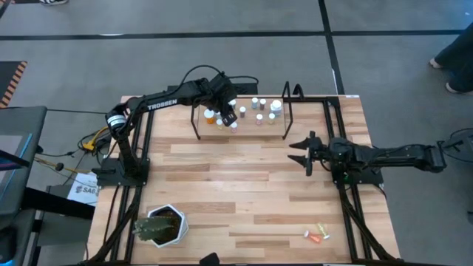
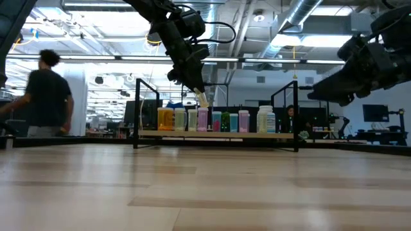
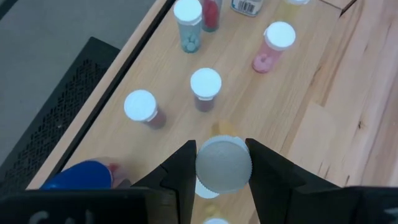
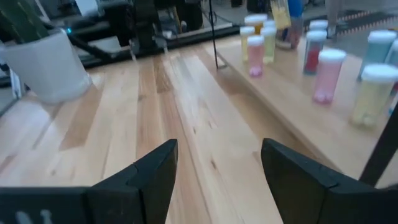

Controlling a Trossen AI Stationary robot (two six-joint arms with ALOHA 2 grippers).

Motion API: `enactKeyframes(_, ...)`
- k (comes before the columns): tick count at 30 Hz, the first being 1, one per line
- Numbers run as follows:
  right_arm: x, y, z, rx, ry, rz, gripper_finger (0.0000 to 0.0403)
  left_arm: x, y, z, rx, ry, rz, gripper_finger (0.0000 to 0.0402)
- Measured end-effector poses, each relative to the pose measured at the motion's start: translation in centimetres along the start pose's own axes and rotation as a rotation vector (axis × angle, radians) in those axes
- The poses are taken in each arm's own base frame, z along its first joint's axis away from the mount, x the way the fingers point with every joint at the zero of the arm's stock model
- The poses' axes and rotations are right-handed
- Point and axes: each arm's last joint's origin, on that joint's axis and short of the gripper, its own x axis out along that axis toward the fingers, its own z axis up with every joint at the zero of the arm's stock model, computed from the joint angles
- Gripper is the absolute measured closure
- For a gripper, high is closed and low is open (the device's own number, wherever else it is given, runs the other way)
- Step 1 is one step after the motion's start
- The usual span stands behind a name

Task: Pick and place medicine bottles onto shelf by color
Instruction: Put the yellow pill bottle on the shelf

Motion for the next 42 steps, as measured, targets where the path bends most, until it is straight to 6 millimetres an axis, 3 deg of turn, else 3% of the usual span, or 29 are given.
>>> enactKeyframes(8, 0.0, -0.2, -0.9, -0.008, 0.091, -0.017, 0.015, 0.1, -0.7, 0.2, 0.075, -0.026, -0.012, 0.0294)
enactKeyframes(17, -0.1, -0.2, -1.2, -0.013, 0.127, -0.023, 0.015, 2.6, -2.0, -0.1, 0.089, 0.034, -0.03, 0.0294)
enactKeyframes(42, -0.1, -0.2, -1.2, -0.012, 0.126, -0.023, 0.015, 4.5, -0.9, -0.4, 0.113, 0.066, -0.018, 0.0294)
